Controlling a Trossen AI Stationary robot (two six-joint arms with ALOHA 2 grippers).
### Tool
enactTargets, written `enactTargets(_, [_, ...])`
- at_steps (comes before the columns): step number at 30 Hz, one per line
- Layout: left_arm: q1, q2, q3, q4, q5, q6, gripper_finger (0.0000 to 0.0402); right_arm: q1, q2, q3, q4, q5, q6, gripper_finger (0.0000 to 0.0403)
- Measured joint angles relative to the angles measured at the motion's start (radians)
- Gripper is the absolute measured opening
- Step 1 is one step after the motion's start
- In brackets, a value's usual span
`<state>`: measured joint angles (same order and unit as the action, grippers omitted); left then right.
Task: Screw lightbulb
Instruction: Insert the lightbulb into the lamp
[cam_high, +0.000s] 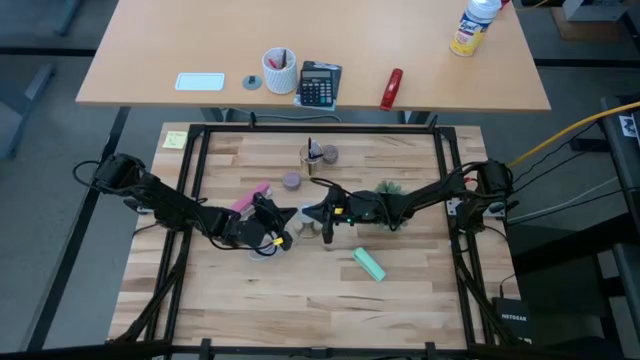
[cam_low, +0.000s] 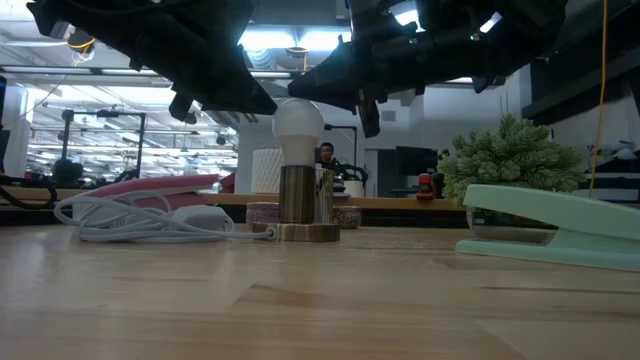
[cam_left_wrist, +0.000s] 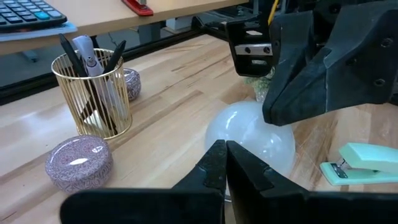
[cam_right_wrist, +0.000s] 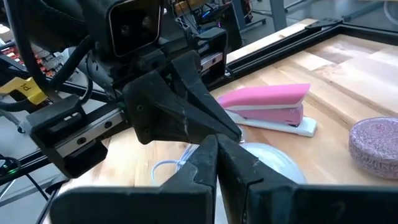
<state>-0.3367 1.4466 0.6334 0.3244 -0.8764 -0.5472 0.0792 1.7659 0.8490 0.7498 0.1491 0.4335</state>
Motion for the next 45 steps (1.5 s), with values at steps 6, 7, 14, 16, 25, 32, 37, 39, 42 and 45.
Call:
enactTargets(6, [0.000,0.000,0.000,0.000,0.000,-0.001,0.0001,0.000,-0.003,0.000,0.002,0.041,-0.019,0.0014])
enactTargets(7, [0.000,0.000,0.000,0.000,0.000,-0.002,0.0001,0.000,-0.003,0.000,0.003,0.043,-0.019,0.0014])
enactTargets(14, [-0.002,0.000,0.000,0.000,0.000,-0.003,0.0001,-0.001,-0.005,0.001,0.009,0.078,-0.023,0.0014])
enactTargets(16, [-0.006,-0.001,0.000,0.001,0.000,-0.003,0.0001,-0.001,-0.006,0.001,0.009,0.078,-0.025,0.0014])
enactTargets(25, [-0.048,-0.064,0.000,0.002,-0.002,0.052,0.0001,-0.002,-0.007,0.002,0.007,0.158,-0.052,0.0014])
enactTargets(32, [-0.066,-0.065,0.000,-0.008,0.104,0.050,0.0001,-0.001,-0.008,0.003,-0.066,0.167,-0.071,0.0014])
enactTargets(37, [-0.059,-0.065,0.000,-0.052,0.116,0.023,0.0001,-0.001,-0.009,0.004,-0.081,0.169,-0.071,0.0014])
enactTargets(39, [-0.056,-0.065,0.000,-0.075,0.118,-0.002,0.0001,-0.001,-0.009,0.004,-0.082,0.169,-0.071,0.0014])
enactTargets(42, [-0.055,-0.062,0.000,-0.079,0.132,-0.009,0.0001,-0.001,-0.009,0.004,-0.083,0.169,-0.071,0.0014])
enactTargets(45, [-0.055,-0.042,0.000,-0.055,0.139,-0.006,0.0001,-0.001,-0.009,0.004,-0.085,0.169,-0.071,0.0014])
